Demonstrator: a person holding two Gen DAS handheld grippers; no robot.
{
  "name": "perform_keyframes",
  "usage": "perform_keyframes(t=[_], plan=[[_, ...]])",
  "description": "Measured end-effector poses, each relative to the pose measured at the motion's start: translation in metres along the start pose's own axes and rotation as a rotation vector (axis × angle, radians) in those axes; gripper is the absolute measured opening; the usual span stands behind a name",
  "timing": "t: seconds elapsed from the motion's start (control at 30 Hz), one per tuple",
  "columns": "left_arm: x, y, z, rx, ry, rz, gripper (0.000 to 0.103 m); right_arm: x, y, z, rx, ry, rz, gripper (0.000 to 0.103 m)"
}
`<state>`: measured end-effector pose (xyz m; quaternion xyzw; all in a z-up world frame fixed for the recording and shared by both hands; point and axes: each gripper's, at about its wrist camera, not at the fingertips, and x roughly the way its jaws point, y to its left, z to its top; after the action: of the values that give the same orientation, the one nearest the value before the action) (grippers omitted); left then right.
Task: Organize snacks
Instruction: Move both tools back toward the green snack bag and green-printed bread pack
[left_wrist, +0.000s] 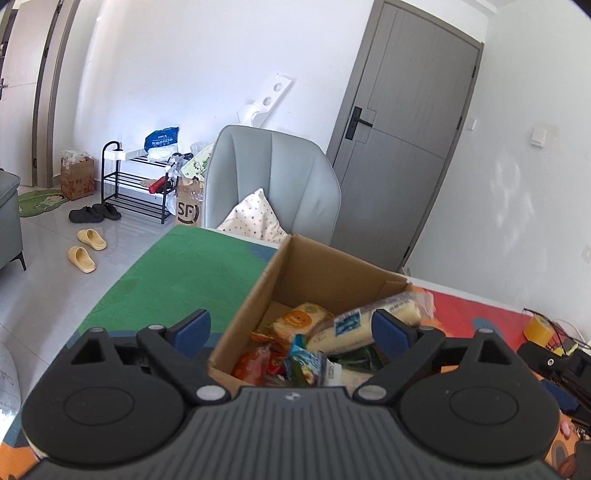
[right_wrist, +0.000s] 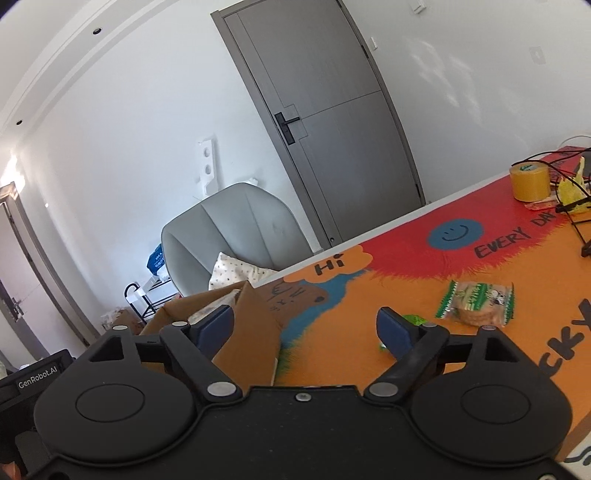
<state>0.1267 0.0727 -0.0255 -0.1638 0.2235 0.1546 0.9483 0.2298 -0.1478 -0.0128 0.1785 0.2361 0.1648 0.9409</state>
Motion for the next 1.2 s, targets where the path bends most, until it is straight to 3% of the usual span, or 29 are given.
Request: perform_keyframes(t=[0.23, 0.83, 1.2], plan=[[-0.007, -0.032, -0.013, 0.047, 0.007, -0.039, 0.098, -0.016, -0.024, -0.002, 0.003, 0.008, -0.038, 0.102], [-0.016, -0.122, -0.044, 0.173, 0.039, -0.149, 0.099, -0.059, -0.098, -0.001, 0.076, -0.023, -0.127, 0.103], [-0.004, -0.166, -0.059, 0.233, 0.063, -0.189, 0.099, -0.061, -0.135, -0.002, 0.132, -0.024, -0.154, 0.103]])
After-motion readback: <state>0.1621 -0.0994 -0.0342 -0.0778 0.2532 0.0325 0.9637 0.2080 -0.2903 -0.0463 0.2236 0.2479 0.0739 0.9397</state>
